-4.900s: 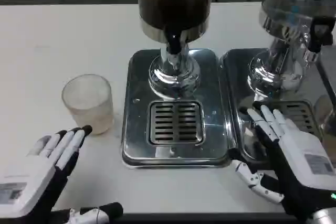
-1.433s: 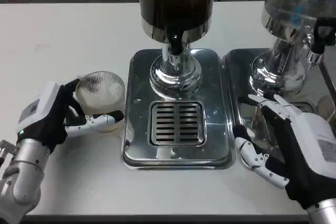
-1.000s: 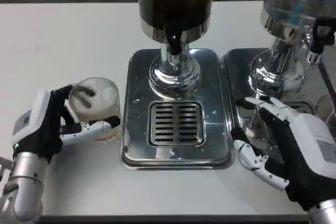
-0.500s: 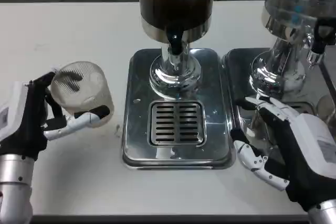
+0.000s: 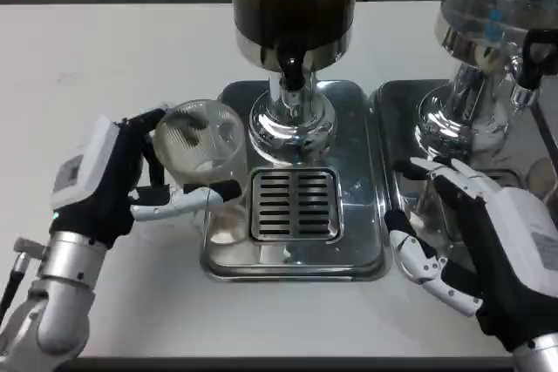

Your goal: Grasp the cup under the faucet to collect the drink, then remove the cup.

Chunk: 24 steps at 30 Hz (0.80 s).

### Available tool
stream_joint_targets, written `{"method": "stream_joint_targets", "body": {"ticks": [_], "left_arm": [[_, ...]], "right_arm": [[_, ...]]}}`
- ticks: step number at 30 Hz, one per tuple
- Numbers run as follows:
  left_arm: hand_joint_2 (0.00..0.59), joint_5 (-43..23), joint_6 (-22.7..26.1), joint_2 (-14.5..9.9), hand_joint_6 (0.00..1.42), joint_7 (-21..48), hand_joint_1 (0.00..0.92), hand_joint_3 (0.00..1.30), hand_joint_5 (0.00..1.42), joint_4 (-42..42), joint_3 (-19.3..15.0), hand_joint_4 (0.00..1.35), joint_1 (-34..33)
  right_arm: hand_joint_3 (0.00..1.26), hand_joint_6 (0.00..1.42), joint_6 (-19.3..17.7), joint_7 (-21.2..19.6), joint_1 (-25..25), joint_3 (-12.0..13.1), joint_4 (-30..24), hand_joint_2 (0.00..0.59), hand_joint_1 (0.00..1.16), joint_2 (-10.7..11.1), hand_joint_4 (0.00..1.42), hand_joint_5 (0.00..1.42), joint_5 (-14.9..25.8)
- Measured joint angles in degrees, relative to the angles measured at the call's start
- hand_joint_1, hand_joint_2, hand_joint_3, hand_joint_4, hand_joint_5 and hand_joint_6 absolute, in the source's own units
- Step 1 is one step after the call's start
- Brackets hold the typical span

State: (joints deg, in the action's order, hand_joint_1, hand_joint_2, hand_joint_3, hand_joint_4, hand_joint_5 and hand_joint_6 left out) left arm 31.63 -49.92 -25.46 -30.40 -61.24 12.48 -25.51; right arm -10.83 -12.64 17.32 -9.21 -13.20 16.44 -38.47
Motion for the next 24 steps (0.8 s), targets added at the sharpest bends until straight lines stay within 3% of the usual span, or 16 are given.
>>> {"method": "stream_joint_targets", "body": {"ticks": [20, 24], "left_arm": [[0.0, 2.1, 4.8, 4.4, 1.4, 5.8, 0.717, 0.73, 1.05, -4.5, 5.7, 0.81, -6.4], [0.0, 2.7, 4.8, 4.8, 1.26, 5.8, 0.682, 0.64, 0.95, -4.5, 6.9, 0.7, -6.9]], "right_arm": [[0.35, 0.21, -2.6, -5.5, 3.7, 1.8, -1.5, 0.43, 0.34, -2.2, 0.28, 0.2, -0.7], [0.35, 0.21, -2.9, -6.0, 3.9, 1.8, -1.5, 0.429, 0.34, -2.5, 0.27, 0.2, -0.9]]}}
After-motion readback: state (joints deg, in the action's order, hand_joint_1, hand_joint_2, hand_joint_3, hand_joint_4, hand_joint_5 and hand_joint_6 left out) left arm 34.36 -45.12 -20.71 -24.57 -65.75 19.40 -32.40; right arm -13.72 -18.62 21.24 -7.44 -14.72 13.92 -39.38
